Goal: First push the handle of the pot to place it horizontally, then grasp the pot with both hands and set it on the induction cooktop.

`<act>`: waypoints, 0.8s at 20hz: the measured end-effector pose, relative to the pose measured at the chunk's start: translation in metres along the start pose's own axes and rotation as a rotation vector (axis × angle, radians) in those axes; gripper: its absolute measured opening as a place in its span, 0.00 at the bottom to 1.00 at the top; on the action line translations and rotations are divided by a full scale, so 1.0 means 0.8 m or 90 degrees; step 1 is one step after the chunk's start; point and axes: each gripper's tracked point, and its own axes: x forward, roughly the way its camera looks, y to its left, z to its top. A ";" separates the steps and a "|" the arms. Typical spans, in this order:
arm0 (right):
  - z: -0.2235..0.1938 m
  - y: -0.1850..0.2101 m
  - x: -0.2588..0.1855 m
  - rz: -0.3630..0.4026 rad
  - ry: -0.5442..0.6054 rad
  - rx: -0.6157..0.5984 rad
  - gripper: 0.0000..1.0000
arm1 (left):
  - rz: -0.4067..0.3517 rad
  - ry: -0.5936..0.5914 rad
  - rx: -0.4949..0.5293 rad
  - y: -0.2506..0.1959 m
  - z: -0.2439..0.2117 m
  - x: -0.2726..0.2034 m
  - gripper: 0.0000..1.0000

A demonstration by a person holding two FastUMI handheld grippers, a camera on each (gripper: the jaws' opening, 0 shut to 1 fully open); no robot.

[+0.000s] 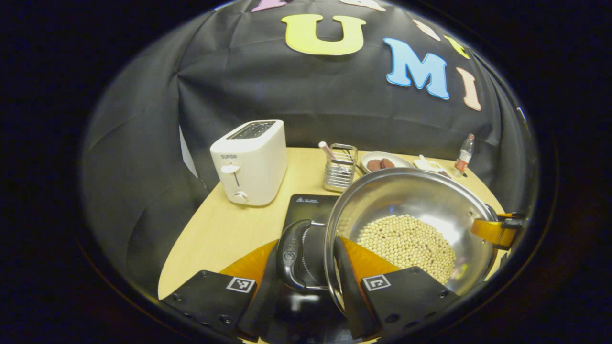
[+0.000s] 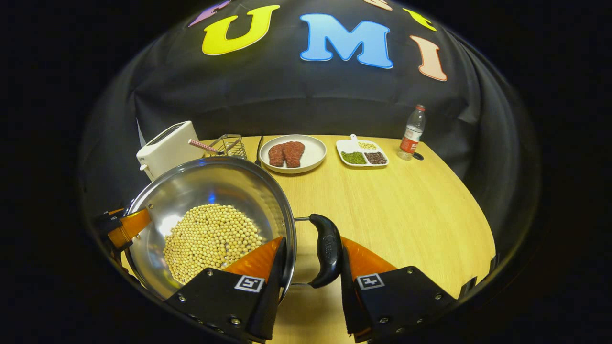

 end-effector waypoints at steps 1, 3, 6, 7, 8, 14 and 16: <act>0.001 0.007 0.006 0.001 0.003 0.000 0.56 | 0.002 0.001 0.000 0.007 0.000 0.006 0.67; 0.003 0.020 0.018 0.005 0.008 0.002 0.56 | 0.006 0.002 -0.002 0.021 0.003 0.019 0.67; 0.009 0.033 0.031 0.009 0.011 0.006 0.55 | 0.009 0.001 0.001 0.028 0.007 0.023 0.67; 0.008 0.037 0.035 0.010 0.013 0.007 0.56 | 0.010 0.001 0.001 0.033 0.009 0.029 0.67; 0.009 0.040 0.037 0.011 0.015 0.007 0.55 | 0.011 0.003 -0.001 0.037 0.008 0.035 0.67; 0.009 0.044 0.048 0.021 0.015 0.000 0.56 | 0.020 0.005 -0.020 0.046 0.004 0.043 0.65; 0.020 0.045 0.044 0.035 -0.011 -0.008 0.61 | 0.033 -0.021 -0.019 0.050 0.013 0.040 0.77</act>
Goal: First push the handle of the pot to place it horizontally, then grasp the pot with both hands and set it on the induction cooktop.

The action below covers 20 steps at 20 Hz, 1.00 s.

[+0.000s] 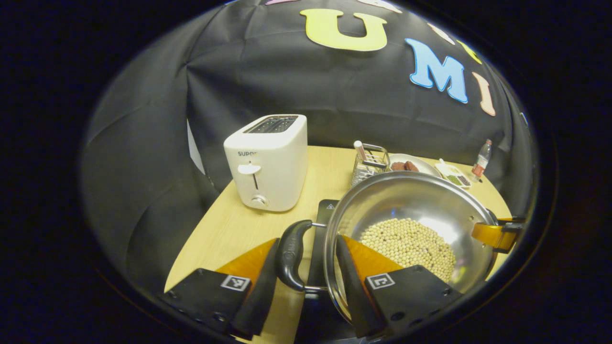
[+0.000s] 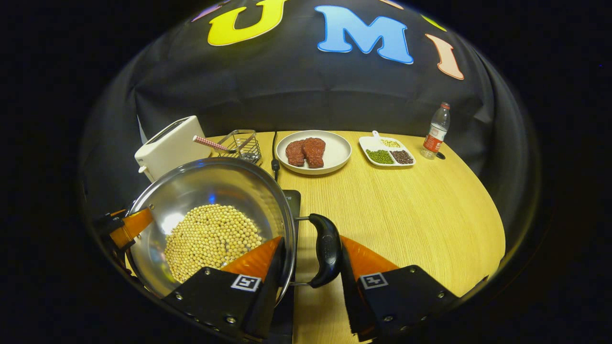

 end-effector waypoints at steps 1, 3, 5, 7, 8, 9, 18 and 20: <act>0.007 0.007 -0.008 0.005 -0.021 -0.003 0.73 | 0.016 -0.017 0.004 0.003 0.009 -0.006 0.86; 0.032 -0.011 -0.024 0.000 -0.070 -0.012 0.96 | 0.052 -0.045 0.015 0.009 0.024 -0.023 0.92; 0.051 -0.035 -0.045 -0.003 -0.109 -0.015 0.97 | 0.069 -0.086 0.013 0.003 0.046 -0.049 0.96; 0.070 -0.065 -0.073 -0.003 -0.151 -0.019 0.97 | 0.084 -0.132 0.009 -0.011 0.071 -0.080 0.94; 0.080 -0.082 -0.088 -0.002 -0.173 -0.024 0.97 | 0.089 -0.156 0.006 -0.022 0.086 -0.096 0.96; 0.087 -0.100 -0.104 -0.002 -0.195 -0.031 0.97 | 0.088 -0.180 0.001 -0.041 0.099 -0.115 0.96; 0.125 -0.267 -0.260 -0.003 -0.357 -0.032 0.97 | 0.034 -0.332 -0.006 -0.239 0.183 -0.289 1.00; 0.126 -0.302 -0.298 -0.012 -0.390 -0.041 0.96 | 0.011 -0.355 -0.004 -0.290 0.187 -0.323 0.96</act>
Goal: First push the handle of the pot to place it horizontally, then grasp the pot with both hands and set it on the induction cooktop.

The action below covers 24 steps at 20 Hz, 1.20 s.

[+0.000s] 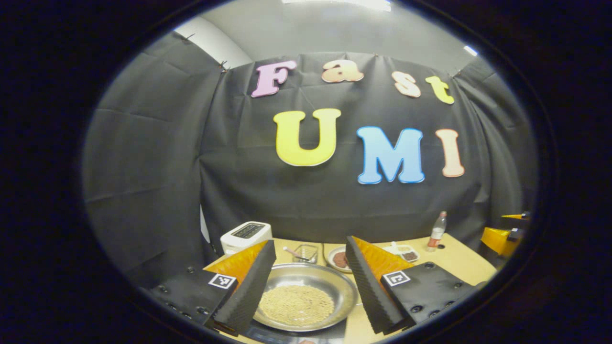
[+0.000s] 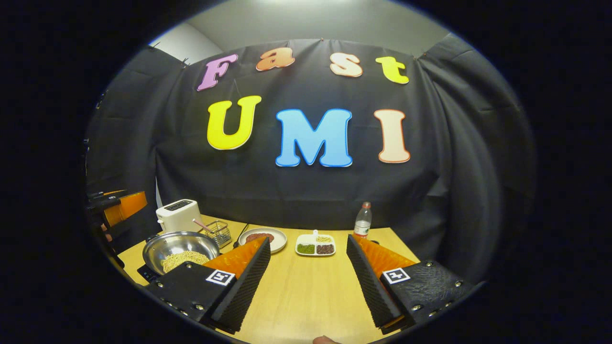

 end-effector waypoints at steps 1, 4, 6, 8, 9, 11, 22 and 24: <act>0.010 -0.015 -0.014 0.000 -0.017 -0.007 0.96 | -0.012 -0.013 0.001 -0.025 0.009 -0.017 1.00; 0.027 -0.037 -0.058 0.008 -0.051 -0.028 0.96 | -0.039 -0.042 0.004 -0.084 0.034 -0.064 0.96; 0.035 -0.047 -0.082 0.009 -0.059 -0.021 0.96 | -0.059 -0.054 0.002 -0.114 0.047 -0.095 0.96; 0.042 -0.051 -0.104 0.011 -0.069 -0.001 0.96 | -0.072 -0.066 -0.004 -0.137 0.058 -0.132 1.00; 0.043 -0.050 -0.112 0.013 -0.074 0.006 0.96 | -0.077 -0.072 -0.010 -0.141 0.057 -0.148 1.00; 0.049 -0.043 -0.122 0.016 -0.088 0.006 0.96 | -0.093 -0.086 -0.014 -0.153 0.060 -0.167 0.91; 0.081 -0.031 -0.129 0.001 -0.129 0.006 0.96 | -0.087 -0.131 -0.007 -0.125 0.089 -0.190 1.00; 0.089 -0.027 -0.128 0.003 -0.143 0.019 0.96 | -0.073 -0.137 -0.003 -0.115 0.094 -0.189 0.99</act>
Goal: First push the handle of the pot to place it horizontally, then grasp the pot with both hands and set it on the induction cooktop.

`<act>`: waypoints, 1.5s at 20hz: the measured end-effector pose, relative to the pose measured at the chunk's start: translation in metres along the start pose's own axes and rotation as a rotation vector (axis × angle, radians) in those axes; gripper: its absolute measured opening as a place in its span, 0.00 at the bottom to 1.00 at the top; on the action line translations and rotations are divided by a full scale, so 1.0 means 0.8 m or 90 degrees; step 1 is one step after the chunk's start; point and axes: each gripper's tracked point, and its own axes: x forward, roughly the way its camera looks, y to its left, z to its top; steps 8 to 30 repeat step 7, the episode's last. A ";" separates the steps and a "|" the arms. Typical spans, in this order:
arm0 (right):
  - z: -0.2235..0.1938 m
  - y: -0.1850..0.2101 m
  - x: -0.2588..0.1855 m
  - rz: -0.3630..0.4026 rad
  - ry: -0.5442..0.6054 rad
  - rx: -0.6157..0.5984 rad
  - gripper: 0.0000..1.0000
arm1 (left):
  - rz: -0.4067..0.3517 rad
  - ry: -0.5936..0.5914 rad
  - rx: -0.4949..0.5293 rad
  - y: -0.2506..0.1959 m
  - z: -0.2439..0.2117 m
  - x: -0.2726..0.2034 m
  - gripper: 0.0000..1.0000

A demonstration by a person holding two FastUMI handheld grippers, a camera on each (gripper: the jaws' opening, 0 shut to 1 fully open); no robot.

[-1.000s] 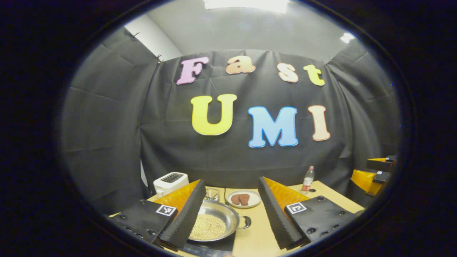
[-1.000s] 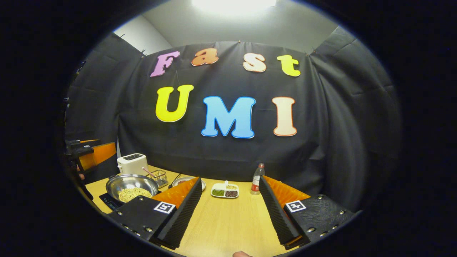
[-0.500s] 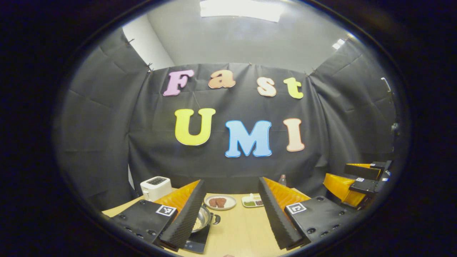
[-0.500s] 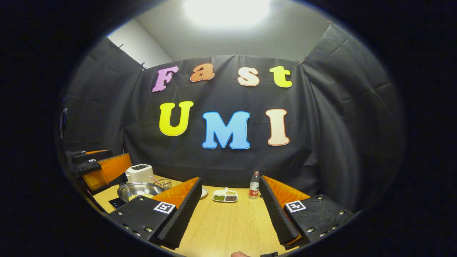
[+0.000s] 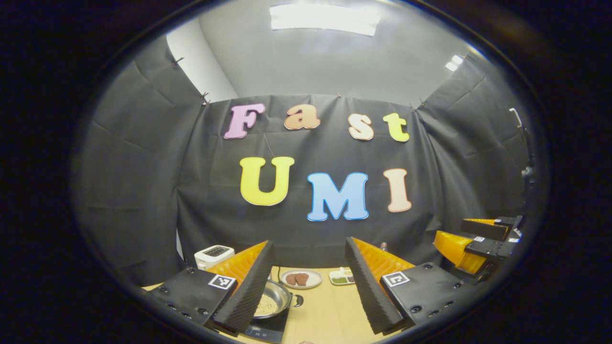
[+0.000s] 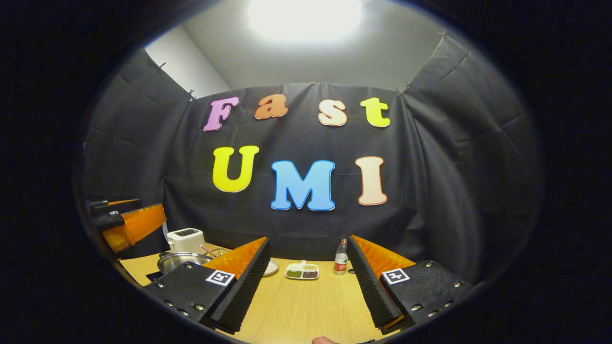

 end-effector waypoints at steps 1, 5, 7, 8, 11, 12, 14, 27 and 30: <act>0.002 0.000 0.002 0.000 -0.005 0.001 0.96 | 0.004 -0.004 0.003 0.003 0.004 -0.001 0.99; -0.001 0.007 0.006 0.012 0.001 0.005 0.96 | 0.004 -0.013 -0.005 0.010 0.007 -0.006 0.92; -0.001 0.005 0.007 0.004 0.002 0.012 0.96 | 0.004 -0.005 -0.007 0.015 0.001 -0.003 0.95; -0.001 0.005 0.007 0.004 0.002 0.012 0.96 | 0.004 -0.005 -0.007 0.015 0.001 -0.003 0.95; -0.001 0.005 0.007 0.004 0.002 0.012 0.96 | 0.004 -0.005 -0.007 0.015 0.001 -0.003 0.95; -0.001 0.005 0.007 0.004 0.002 0.012 0.96 | 0.004 -0.005 -0.007 0.015 0.001 -0.003 0.95; -0.001 0.005 0.007 0.004 0.002 0.012 0.96 | 0.004 -0.005 -0.007 0.015 0.001 -0.003 0.95; -0.001 0.005 0.007 0.004 0.002 0.012 0.96 | 0.004 -0.005 -0.007 0.015 0.001 -0.003 0.95; -0.001 0.005 0.007 0.004 0.002 0.012 0.96 | 0.004 -0.005 -0.007 0.015 0.001 -0.003 0.95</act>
